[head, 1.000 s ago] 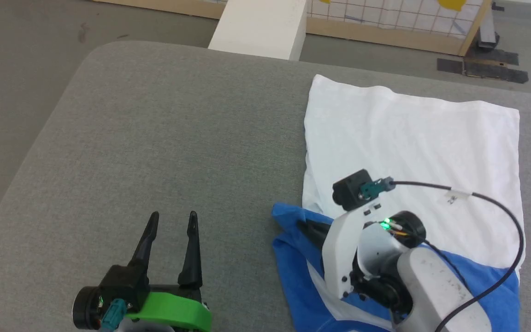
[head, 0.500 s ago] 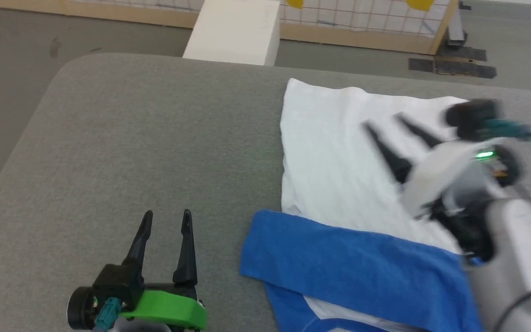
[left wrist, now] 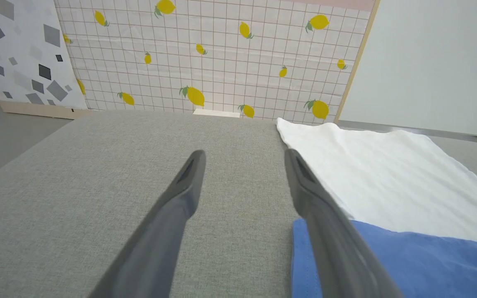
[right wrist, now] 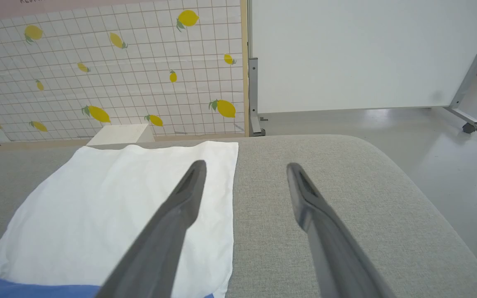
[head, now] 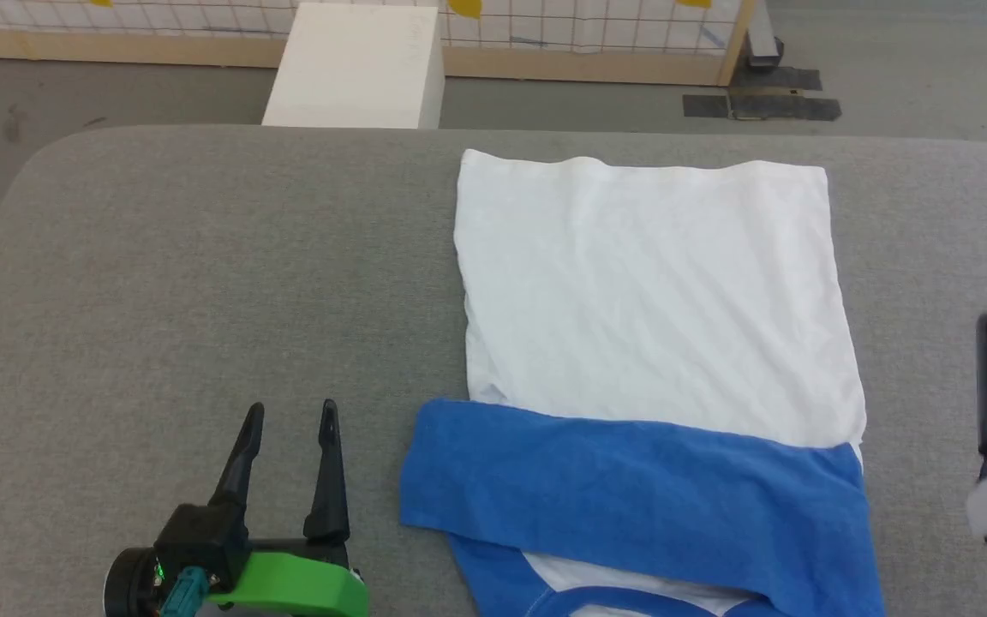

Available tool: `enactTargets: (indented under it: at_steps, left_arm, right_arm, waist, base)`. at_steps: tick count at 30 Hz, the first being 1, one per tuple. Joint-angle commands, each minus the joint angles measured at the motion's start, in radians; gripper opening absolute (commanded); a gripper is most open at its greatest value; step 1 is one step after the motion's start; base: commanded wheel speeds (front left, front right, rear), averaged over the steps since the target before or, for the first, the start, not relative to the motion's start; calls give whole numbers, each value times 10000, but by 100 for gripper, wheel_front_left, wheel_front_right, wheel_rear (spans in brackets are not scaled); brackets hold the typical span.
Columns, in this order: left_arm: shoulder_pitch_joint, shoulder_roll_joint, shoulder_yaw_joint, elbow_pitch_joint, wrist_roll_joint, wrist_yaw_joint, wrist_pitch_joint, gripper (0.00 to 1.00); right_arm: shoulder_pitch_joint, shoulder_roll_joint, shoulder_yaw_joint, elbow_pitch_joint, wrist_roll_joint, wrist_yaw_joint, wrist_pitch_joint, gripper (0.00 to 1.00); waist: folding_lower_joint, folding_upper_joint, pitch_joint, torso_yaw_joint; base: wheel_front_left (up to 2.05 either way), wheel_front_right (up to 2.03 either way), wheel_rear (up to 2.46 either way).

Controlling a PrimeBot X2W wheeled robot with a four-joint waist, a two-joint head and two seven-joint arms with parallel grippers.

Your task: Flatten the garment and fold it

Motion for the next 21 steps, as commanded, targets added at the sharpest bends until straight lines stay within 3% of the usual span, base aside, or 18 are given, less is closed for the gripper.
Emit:
enactTargets:
  at_steps: [1,7,12,17,21]
  left_arm:
    - [121,31,40,-67,71,112,-23,100]
    - [-766,252,189,-527,479,268,171,100]
    - [-3214,1112,260,-1137,1207,-164,1528,100]
    - [-6683,2081,111,-981,1844,-1311,3492,100]
    - [-9218,2289,-182,-101,1896,-2337,4841,100]
  right_arm:
    - [286,140,-94,-107,-136,-13,-301,100]
    - [761,305,-87,-292,203,-13,-800,100]
    - [684,310,-21,-357,603,-13,-993,100]
    - [313,312,196,-503,708,-13,-1039,100]
    - [-80,312,359,-622,811,-13,-1151,100]
  waist:
    - [0,0,94,-167]
    - [0,0,549,-451]
    - [0,0,1290,-546]
    - [0,0,2360,-807]
    - [0,0,3294,-1092]
  base:
    - [0,0,0]
    - [0,0,0]
    - [0,0,0]
    - [0,0,0]
    - [0,0,0]
